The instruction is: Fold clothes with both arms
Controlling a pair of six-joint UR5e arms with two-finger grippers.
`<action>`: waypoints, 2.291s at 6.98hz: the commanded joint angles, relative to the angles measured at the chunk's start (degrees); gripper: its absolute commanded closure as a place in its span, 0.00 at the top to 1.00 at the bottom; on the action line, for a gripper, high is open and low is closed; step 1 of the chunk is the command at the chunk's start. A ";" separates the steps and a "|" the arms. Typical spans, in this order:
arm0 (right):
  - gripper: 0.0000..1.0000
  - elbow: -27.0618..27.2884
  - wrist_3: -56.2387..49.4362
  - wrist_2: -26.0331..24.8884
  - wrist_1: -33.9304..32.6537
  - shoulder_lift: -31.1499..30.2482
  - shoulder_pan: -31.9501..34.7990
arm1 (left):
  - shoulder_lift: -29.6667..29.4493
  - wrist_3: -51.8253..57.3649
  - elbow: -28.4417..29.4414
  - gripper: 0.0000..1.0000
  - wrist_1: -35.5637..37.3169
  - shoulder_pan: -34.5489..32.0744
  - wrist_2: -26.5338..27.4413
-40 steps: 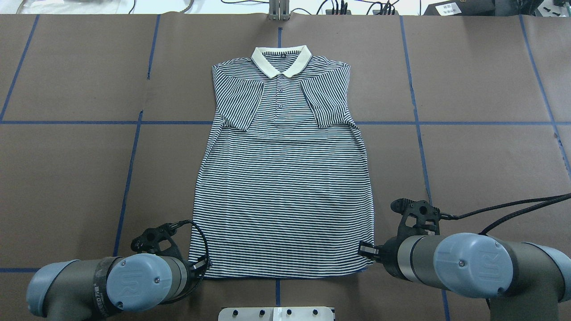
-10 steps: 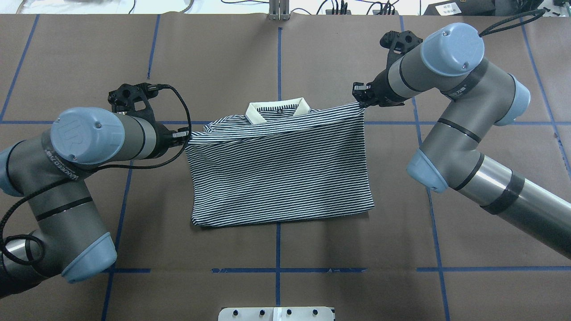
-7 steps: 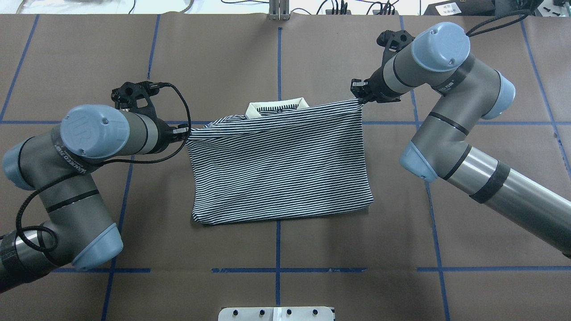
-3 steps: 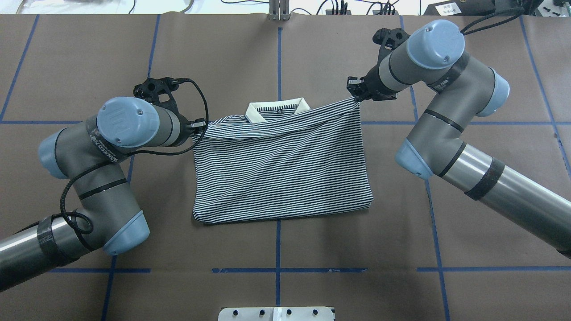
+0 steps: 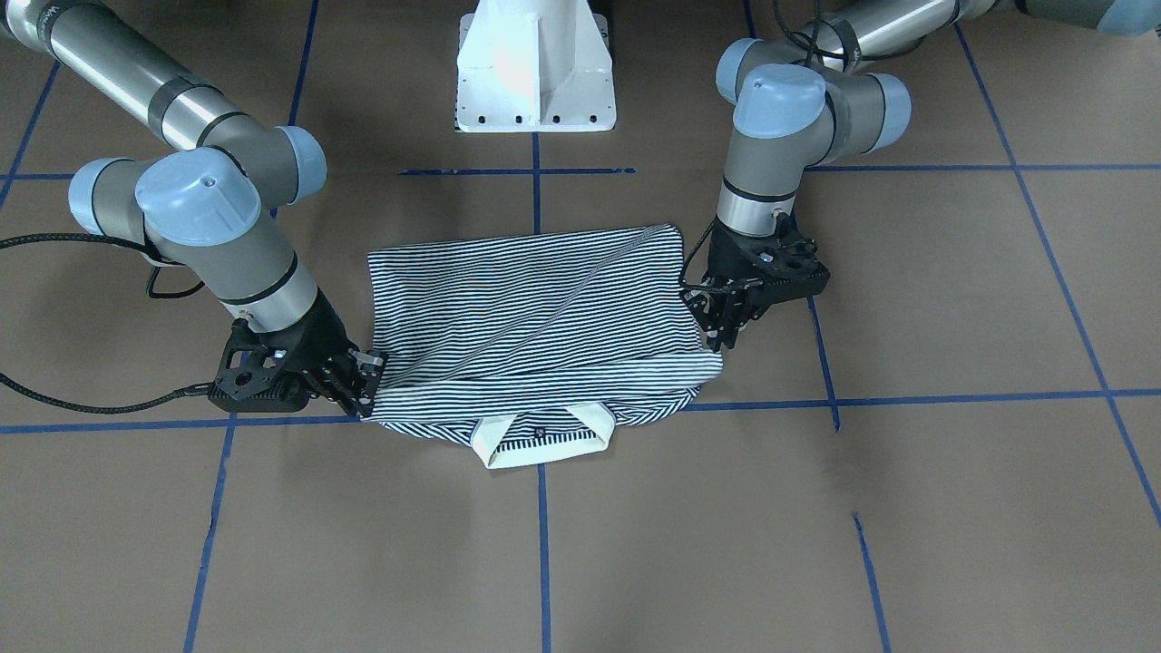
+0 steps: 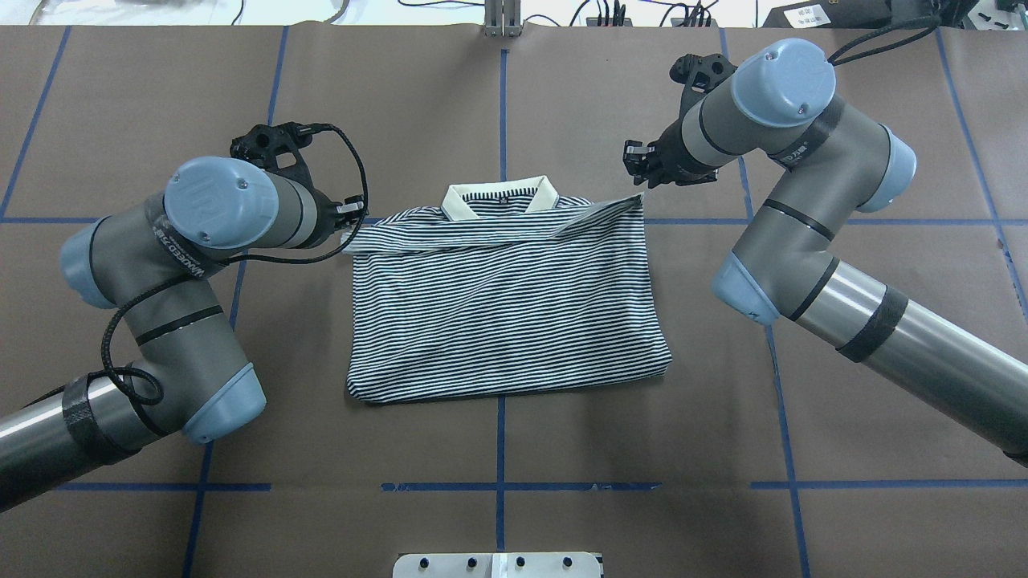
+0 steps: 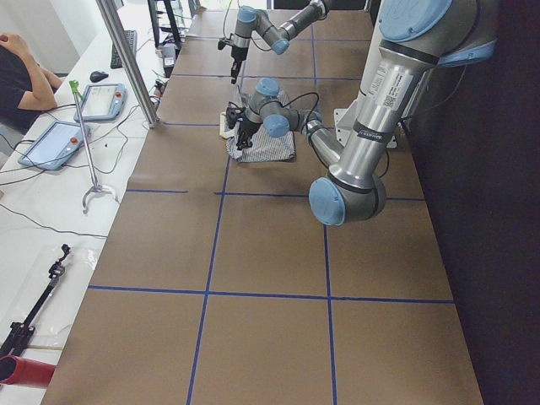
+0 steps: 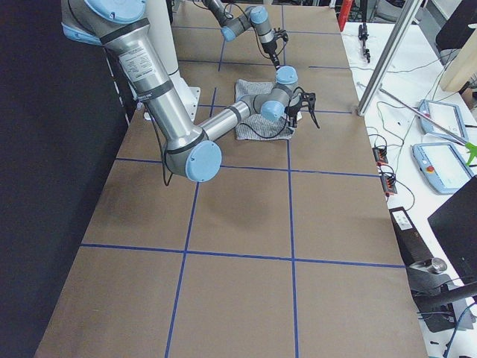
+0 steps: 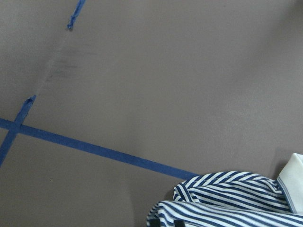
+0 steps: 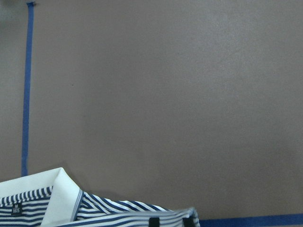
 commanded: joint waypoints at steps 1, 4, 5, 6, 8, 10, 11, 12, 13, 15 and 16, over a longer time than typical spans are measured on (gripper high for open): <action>1.00 -0.07 -0.25 0.23 1.12 -0.31 0.02 | -0.30 0.24 -0.02 1.00 -0.05 -0.92 -1.75; 1.00 1.94 1.06 2.86 0.43 -1.45 -0.42 | -0.30 0.41 -1.16 1.00 -0.05 -0.92 -5.26; 1.00 5.87 5.86 2.87 -0.62 -5.72 -2.42 | -0.39 0.32 -2.73 1.00 0.12 -0.92 -5.81; 1.00 9.74 11.47 3.22 -3.94 -8.29 -3.92 | -0.39 0.15 -4.23 1.00 0.56 -0.92 -5.81; 1.00 16.61 13.63 3.05 -11.85 -10.77 -8.66 | -0.47 -0.03 -5.38 1.00 0.65 -0.92 -5.81; 1.00 16.37 17.42 2.08 -12.76 -11.12 -11.93 | -0.56 -0.11 -6.35 1.00 0.65 -0.83 -5.81; 1.00 15.93 17.42 -0.18 -12.85 -11.65 -13.42 | -0.56 -0.20 -6.53 1.00 0.74 -0.74 -5.81; 1.00 16.10 17.42 -0.29 -12.85 -12.09 -13.60 | -0.56 -0.12 -6.70 1.00 0.74 -0.83 -5.81; 1.00 16.28 17.51 -0.21 -12.94 -12.00 -13.69 | -0.56 -0.20 -6.79 1.00 0.83 -0.83 -5.81; 1.00 16.80 17.51 0.32 -12.85 -12.44 -14.39 | -0.56 -0.29 -7.14 1.00 0.83 -0.83 -5.81; 1.00 16.72 17.51 0.06 -12.85 -12.44 -15.44 | -0.56 -0.47 -7.75 1.00 0.92 -0.74 -5.81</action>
